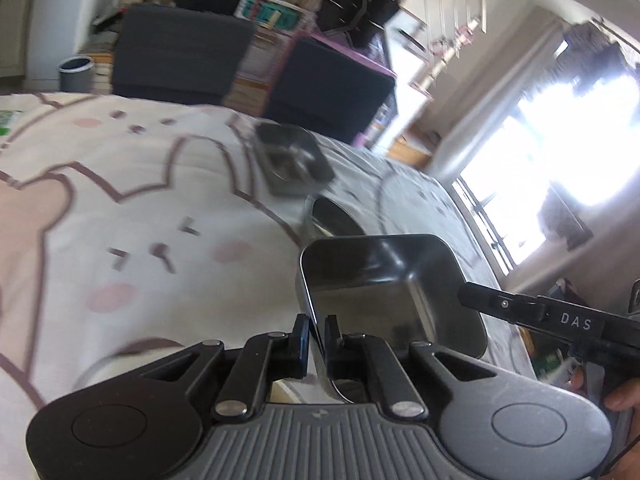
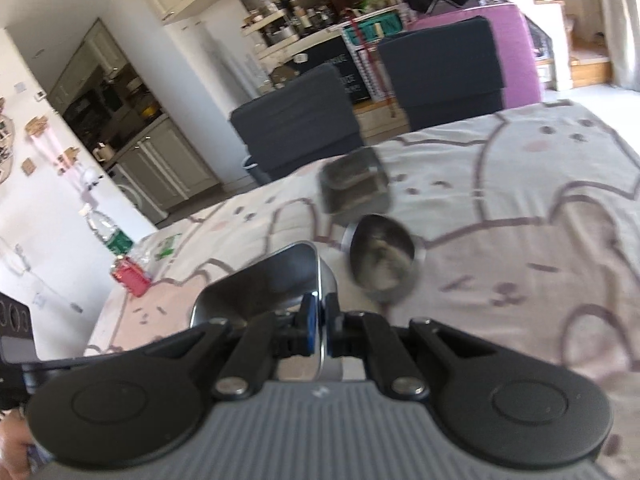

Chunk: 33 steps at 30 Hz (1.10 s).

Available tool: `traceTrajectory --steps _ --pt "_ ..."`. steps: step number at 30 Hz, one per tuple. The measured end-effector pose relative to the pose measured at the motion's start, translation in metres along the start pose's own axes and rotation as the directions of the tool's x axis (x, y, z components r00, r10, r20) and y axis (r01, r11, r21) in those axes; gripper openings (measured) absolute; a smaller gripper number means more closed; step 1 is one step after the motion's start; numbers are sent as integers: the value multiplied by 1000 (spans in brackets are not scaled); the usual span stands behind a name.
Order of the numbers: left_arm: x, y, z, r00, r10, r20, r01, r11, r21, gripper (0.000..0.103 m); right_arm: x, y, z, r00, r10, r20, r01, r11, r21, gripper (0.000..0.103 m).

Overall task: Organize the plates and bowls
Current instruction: 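Lift the steel tray with both grippers and carry it beside the plate stack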

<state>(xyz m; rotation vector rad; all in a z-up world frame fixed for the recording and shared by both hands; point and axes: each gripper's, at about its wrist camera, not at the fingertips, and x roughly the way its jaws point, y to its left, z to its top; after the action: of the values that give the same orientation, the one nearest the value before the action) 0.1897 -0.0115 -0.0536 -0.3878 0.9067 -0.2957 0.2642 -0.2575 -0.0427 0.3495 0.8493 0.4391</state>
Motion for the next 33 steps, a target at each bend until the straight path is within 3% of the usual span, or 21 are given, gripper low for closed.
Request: traceTrajectory --steps 9,19,33 --pt "39 -45 -19 994 -31 -102 40 996 83 8 -28 -45 -26 994 -102 -49 103 995 15 6" --pt "78 -81 -52 969 9 -247 46 975 218 16 -42 -89 -51 975 -174 -138 179 984 23 6" --pt "102 -93 -58 951 36 -306 54 959 278 17 -28 -113 -63 945 -239 -222 244 970 -5 6"
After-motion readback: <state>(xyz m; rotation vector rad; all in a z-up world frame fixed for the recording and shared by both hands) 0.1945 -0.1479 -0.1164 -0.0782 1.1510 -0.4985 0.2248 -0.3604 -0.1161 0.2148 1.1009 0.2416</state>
